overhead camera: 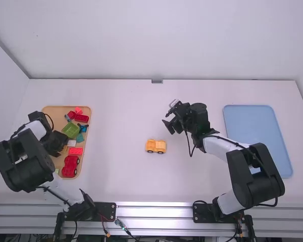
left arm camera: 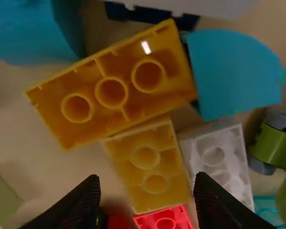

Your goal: Assemble lego blocks to make yellow taxi

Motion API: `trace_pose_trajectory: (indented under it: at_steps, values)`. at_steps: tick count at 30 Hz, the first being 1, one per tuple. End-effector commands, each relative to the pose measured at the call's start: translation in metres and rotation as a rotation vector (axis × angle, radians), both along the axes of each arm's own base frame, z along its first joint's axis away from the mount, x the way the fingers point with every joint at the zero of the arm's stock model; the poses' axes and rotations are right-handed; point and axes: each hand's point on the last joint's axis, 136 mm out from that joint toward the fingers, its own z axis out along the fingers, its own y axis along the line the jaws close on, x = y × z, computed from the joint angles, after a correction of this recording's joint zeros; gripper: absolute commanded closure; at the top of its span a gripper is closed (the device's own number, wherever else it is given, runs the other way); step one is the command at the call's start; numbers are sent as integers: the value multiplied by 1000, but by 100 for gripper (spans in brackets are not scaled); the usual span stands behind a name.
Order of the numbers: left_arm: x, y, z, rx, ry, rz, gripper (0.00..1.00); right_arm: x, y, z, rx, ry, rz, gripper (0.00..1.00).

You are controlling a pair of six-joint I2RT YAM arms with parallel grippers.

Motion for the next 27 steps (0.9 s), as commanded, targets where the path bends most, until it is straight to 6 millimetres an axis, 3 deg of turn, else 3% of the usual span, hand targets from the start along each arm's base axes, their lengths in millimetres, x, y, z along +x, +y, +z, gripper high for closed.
trace_pose_trajectory:
  at_steps: [1, 13, 24, 27]
  values:
    - [-9, -1, -5, 13, 33, 21, 48, 0, 0, 2, 6, -1, 1, 1]
    - [-13, -3, -14, 19, 30, 21, 52, 0, 0, 2, 6, -1, 0, 1]
    - [-9, -3, -14, 26, 21, -22, 72, -1, -1, -2, 1, 15, 1, 1]
    - [-9, -4, -14, 24, 20, -32, 72, -1, -1, -1, 2, 14, 0, 1]
